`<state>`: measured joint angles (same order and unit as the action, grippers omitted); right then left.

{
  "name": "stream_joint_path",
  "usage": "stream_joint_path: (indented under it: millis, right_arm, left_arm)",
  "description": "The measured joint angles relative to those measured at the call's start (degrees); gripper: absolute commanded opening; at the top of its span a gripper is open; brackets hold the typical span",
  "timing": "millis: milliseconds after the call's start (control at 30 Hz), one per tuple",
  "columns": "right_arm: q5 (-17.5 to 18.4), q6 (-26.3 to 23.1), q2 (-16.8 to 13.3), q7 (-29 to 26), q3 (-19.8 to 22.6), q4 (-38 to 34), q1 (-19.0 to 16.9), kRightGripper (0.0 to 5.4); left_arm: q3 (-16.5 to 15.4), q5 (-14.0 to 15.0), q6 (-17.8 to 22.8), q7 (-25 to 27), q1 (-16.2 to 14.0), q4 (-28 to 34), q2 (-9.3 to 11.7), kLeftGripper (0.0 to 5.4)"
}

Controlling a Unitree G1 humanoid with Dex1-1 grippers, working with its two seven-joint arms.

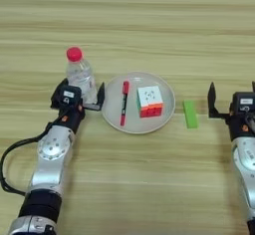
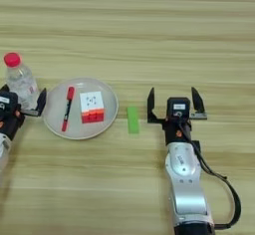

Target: Move the objects on the table

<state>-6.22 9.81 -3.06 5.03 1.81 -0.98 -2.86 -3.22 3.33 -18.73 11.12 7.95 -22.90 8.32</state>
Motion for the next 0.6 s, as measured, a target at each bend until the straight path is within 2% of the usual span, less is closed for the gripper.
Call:
stream_joint_path:
  millis: [200, 467, 600]
  right_arm:
    - [-0.12, -4.16, -0.05, -2.4, -1.7, -5.91, -2.19, 5.4]
    - [0.44, -9.13, -0.13, -5.76, -3.91, -8.43, -3.71, 5.4]
    - [2.16, -11.41, 0.01, -7.17, -4.32, -8.14, -4.07, 5.4]
  left_arm:
    - [0.11, -0.54, 0.05, -0.79, -0.2, 0.68, -0.34, 5.36]
    - [0.11, -0.63, 0.2, -1.01, -0.21, 0.88, -0.47, 5.36]
    - [0.11, -0.64, 0.23, -1.18, -0.21, 0.88, -0.55, 5.36]
